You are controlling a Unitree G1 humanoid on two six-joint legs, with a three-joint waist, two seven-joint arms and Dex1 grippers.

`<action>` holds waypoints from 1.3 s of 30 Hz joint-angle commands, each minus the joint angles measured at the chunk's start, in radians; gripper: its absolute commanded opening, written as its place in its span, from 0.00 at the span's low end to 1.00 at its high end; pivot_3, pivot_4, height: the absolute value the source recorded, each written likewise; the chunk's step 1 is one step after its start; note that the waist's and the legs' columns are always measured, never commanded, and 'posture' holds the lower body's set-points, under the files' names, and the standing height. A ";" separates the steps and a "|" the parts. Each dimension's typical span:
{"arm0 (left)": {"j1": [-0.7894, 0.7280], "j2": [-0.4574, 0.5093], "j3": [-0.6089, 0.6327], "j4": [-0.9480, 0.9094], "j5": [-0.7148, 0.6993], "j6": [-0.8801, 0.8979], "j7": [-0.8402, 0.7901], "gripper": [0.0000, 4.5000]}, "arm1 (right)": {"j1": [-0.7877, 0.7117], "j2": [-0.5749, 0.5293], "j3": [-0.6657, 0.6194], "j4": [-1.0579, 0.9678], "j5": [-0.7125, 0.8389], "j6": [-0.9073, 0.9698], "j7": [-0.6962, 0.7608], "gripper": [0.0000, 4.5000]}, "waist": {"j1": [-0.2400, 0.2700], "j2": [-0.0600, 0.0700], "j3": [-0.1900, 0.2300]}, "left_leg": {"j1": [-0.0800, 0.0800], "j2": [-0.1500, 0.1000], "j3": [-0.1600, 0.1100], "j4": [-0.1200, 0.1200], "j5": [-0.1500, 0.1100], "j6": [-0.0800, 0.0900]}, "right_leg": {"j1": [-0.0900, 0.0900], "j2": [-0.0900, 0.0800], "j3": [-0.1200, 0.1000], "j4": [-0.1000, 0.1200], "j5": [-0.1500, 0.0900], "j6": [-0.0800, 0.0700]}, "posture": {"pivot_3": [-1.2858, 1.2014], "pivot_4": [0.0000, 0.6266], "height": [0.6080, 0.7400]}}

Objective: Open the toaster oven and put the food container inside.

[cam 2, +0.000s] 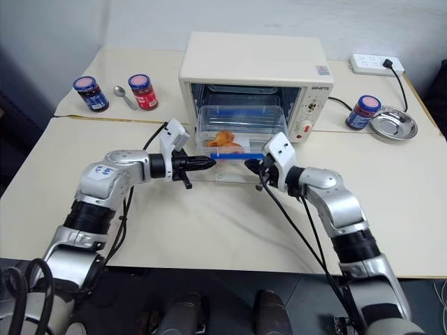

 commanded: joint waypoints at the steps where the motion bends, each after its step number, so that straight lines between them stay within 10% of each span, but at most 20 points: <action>1: -0.102 -0.058 0.081 0.127 0.049 -0.102 0.134 0.00 | -0.091 0.060 -0.039 0.111 -0.061 -0.095 -0.080 0.00 | -0.006 0.000 0.000 | 0.000 0.000 0.000 0.000 0.000 0.000 | 0.000 0.000 0.000 0.000 0.000 0.000 | 0.52 0.24 1.00; 9: -0.188 -0.119 0.190 0.262 0.067 -0.203 0.254 0.00 | -0.172 0.165 -0.107 0.265 -0.101 -0.212 -0.183 0.00 | -0.026 0.000 0.000 | -0.001 0.000 -0.001 -0.002 0.000 0.000 | -0.001 -0.001 -0.002 0.000 0.000 0.000 | 0.52 0.24 1.00; 21: 0.192 0.229 0.331 -0.497 -0.330 0.270 -0.097 0.00 | 0.296 -0.074 -0.269 -0.481 0.191 0.196 -0.014 0.00 | -0.042 0.002 0.001 | 0.000 0.001 -0.007 -0.004 0.000 -0.001 | 0.000 -0.001 -0.001 -0.001 0.000 0.000 | 0.52 0.24 1.00; 29: 0.241 0.442 0.432 -0.571 -0.429 0.311 -0.201 0.48 | 0.623 -0.117 -0.404 -0.658 0.245 0.305 -0.086 0.00 | -0.015 0.002 0.001 | 0.003 0.000 -0.006 -0.003 0.000 0.000 | 0.003 -0.001 0.001 -0.001 0.000 -0.001 | 0.52 0.24 1.00; 39: 0.246 0.517 0.452 -0.583 -0.462 0.293 -0.218 1.00 | 0.550 0.072 -0.237 -0.437 0.082 0.163 -0.229 0.00 | -0.021 0.002 0.001 | 0.003 0.000 -0.004 -0.005 0.000 -0.001 | 0.001 0.000 0.002 -0.001 0.000 -0.001 | 0.52 0.24 1.00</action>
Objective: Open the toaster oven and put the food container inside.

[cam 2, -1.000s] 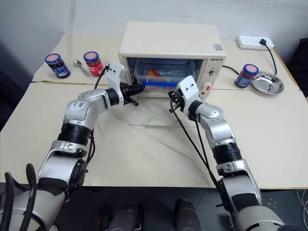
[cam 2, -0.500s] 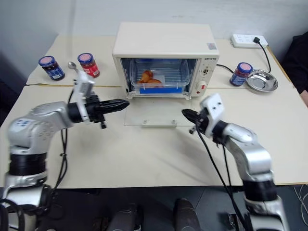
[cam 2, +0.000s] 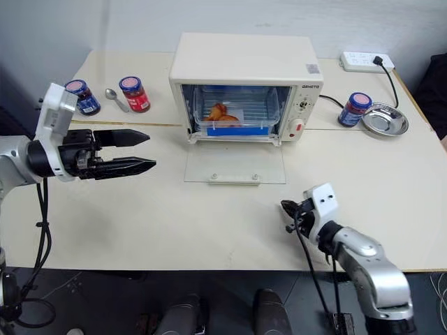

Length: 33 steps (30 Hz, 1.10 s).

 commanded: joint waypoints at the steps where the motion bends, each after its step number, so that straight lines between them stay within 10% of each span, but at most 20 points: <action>1: 0.001 0.023 0.035 -0.034 -0.013 -0.025 0.008 1.00 | -0.067 0.037 0.019 0.075 -0.039 -0.076 -0.027 0.00 | 0.000 0.000 0.000 | 0.000 0.000 0.000 0.000 0.000 0.000 | 0.000 0.000 0.000 0.000 0.000 0.000 | 0.52 0.24 1.00; 22: 0.028 0.031 0.048 0.054 0.030 -0.139 0.033 1.00 | -0.332 -0.181 -0.213 -0.015 0.217 0.105 0.076 0.00 | 0.004 0.001 0.001 | -0.001 0.000 0.003 0.000 0.000 0.000 | 0.000 0.000 -0.001 0.000 0.000 0.000 | 0.52 0.24 1.00; 33: 0.037 0.068 0.045 0.162 0.085 -0.219 -0.020 1.00 | -0.280 -0.459 -0.463 0.097 0.380 0.206 0.301 0.72 | 0.006 0.001 0.001 | -0.001 0.000 0.005 -0.001 -0.001 0.001 | 0.000 0.000 -0.001 -0.001 0.000 0.000 | 0.52 0.24 1.00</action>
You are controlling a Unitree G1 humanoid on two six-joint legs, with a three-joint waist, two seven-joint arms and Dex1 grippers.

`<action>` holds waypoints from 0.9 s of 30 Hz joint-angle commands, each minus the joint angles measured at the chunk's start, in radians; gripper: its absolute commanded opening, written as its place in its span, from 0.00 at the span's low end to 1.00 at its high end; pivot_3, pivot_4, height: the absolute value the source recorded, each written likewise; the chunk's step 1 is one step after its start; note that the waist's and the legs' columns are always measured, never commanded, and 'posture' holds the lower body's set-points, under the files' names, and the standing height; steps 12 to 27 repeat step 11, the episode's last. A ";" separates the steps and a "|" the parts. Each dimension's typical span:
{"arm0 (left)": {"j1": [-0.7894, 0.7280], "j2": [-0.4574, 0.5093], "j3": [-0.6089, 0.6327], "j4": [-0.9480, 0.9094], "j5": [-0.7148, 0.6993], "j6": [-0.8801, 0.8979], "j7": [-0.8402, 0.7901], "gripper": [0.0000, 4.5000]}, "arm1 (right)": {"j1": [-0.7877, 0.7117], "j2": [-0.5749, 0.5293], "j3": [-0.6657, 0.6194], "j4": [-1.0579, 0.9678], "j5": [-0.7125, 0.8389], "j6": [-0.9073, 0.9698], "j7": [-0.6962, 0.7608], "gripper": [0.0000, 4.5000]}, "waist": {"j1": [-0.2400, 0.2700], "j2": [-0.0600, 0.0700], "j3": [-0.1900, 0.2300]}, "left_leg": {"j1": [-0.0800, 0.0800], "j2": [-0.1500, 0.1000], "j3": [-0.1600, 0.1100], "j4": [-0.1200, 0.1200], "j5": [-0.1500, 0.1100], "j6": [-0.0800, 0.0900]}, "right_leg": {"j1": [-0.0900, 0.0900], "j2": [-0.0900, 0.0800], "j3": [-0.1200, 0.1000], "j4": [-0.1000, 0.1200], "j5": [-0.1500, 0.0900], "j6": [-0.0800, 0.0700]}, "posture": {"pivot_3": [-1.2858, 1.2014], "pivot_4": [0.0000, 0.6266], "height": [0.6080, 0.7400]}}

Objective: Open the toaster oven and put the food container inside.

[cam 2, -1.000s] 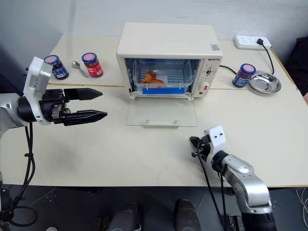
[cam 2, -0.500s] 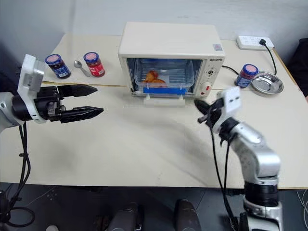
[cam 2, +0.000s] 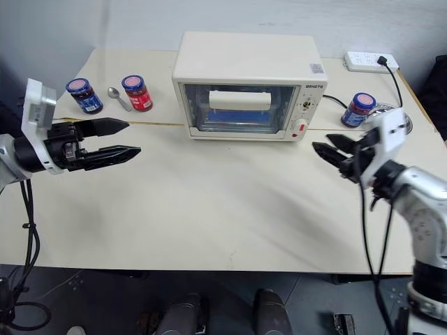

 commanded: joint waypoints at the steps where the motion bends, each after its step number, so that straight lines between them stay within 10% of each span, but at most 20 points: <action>1: 0.001 0.036 0.026 0.013 0.020 -0.043 -0.035 1.00 | 0.038 -0.094 -0.113 0.015 0.087 0.035 0.128 0.80 | 0.000 0.000 0.000 | 0.000 0.000 0.000 0.000 0.000 0.000 | 0.000 0.000 0.000 0.000 0.000 0.000 | 0.52 0.24 1.00; 4: -0.009 0.041 0.022 0.031 0.031 -0.063 -0.049 1.00 | 0.090 -0.166 -0.142 0.046 0.102 0.026 0.235 1.00 | 0.001 0.000 0.000 | 0.000 0.000 0.000 0.000 0.000 0.000 | 0.000 0.000 0.000 0.000 0.000 0.000 | 0.52 0.24 1.00; 27: 0.006 0.031 0.012 0.018 0.053 -0.094 -0.050 1.00 | 0.102 -0.170 -0.108 0.011 0.105 -0.007 0.272 1.00 | -0.002 0.000 0.000 | 0.001 0.000 0.001 0.000 0.000 0.000 | 0.000 0.000 0.001 0.000 0.000 0.000 | 0.52 0.24 1.00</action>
